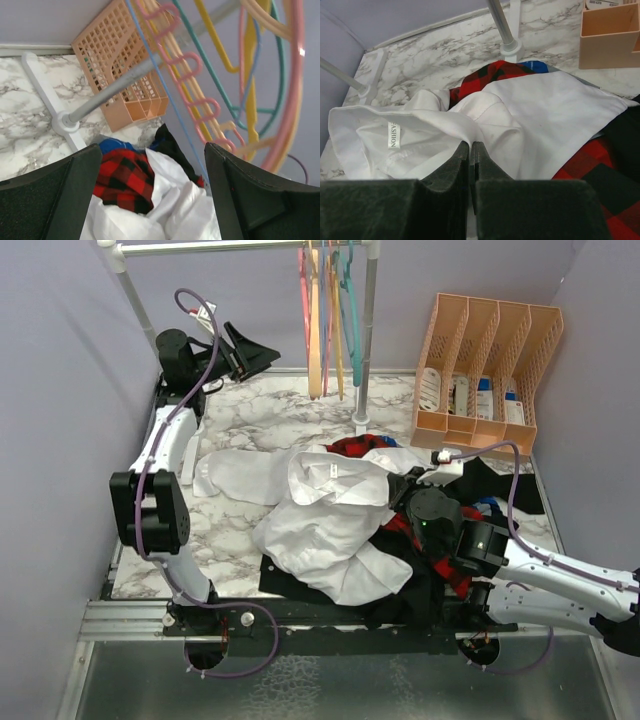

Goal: Place the shirt on the hanger
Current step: Pick up the hanger from the clothesline.

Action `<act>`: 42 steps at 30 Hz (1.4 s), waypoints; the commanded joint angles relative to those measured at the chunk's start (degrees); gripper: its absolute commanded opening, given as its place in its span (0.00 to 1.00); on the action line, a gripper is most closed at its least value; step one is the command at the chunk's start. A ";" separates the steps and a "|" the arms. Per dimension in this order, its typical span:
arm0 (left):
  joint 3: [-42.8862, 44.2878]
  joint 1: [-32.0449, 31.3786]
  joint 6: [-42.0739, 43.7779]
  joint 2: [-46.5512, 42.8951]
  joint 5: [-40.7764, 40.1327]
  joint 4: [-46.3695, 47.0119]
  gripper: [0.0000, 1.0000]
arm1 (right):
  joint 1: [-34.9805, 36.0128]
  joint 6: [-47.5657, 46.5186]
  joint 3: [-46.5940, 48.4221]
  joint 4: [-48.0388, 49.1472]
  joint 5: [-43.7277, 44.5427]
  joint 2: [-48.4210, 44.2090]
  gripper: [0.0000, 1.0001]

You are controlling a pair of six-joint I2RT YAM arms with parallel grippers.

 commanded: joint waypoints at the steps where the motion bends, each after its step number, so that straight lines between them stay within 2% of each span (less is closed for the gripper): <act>1: 7.47 -1.53 -7.14 7.86 -5.11 6.71 0.86 | -0.14 3.08 2.70 -4.47 1.18 -0.20 0.01; 10: 24.81 -4.28 -4.96 19.57 -9.91 7.09 0.95 | -0.14 6.50 5.12 -10.54 1.53 0.72 0.01; 14: 29.48 -4.91 -6.65 23.77 -10.72 9.51 0.96 | -0.15 7.28 5.62 -11.61 1.48 1.47 0.01; 19: 32.73 -5.63 -15.32 29.01 -9.23 20.31 0.99 | -0.18 7.50 5.99 -11.94 1.36 2.35 0.01; 28: 40.55 -6.41 -15.52 33.96 -9.19 19.15 0.99 | -0.14 8.27 5.62 -12.11 1.43 3.23 0.01; 42: 44.90 -8.35 -12.98 35.16 -9.82 18.41 0.99 | -0.14 8.61 5.44 -12.04 1.17 3.87 0.01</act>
